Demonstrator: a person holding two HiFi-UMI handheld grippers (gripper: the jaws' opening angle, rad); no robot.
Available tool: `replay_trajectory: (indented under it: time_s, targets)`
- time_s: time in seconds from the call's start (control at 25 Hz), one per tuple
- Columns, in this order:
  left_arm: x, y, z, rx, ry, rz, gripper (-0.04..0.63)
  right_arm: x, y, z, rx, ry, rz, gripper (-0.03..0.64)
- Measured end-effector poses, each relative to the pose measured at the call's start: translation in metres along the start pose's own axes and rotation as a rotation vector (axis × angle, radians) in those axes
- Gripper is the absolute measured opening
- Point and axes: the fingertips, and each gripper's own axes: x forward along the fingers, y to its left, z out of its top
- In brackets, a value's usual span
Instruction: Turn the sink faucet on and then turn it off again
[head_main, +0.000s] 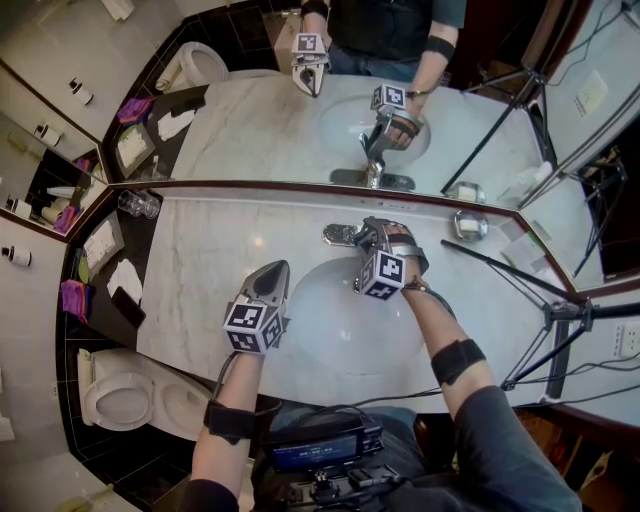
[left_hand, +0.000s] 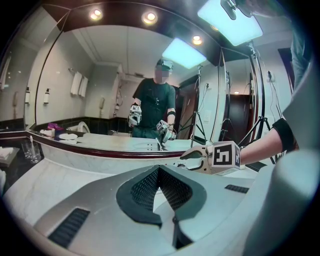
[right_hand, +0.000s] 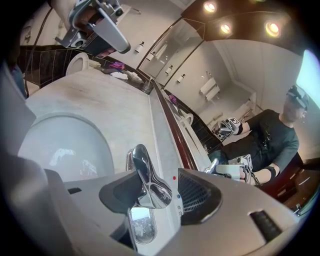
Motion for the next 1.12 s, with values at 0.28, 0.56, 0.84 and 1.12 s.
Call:
replay_trajectory:
  time_s: [0.28, 0.56, 0.84, 1.12]
  targets:
    - [0.004, -0.007, 0.005, 0.004, -0.007, -0.017, -0.006, -0.003, -0.020, -0.009, 0.148, -0.001, 0.007, 0.238]
    - [0.003, -0.009, 0.008, 0.006, -0.012, -0.015, -0.006, -0.003, -0.019, -0.011, 0.164, 0.000, 0.008, 0.238]
    - [0.001, -0.008, 0.008, 0.004, -0.014, -0.009, -0.006, -0.002, -0.018, -0.015, 0.192, 0.029, 0.017, 0.242]
    - [0.000, -0.015, 0.010, 0.009, -0.020, -0.017, -0.006, -0.014, -0.014, -0.010, 0.123, 0.057, 0.013, 0.244]
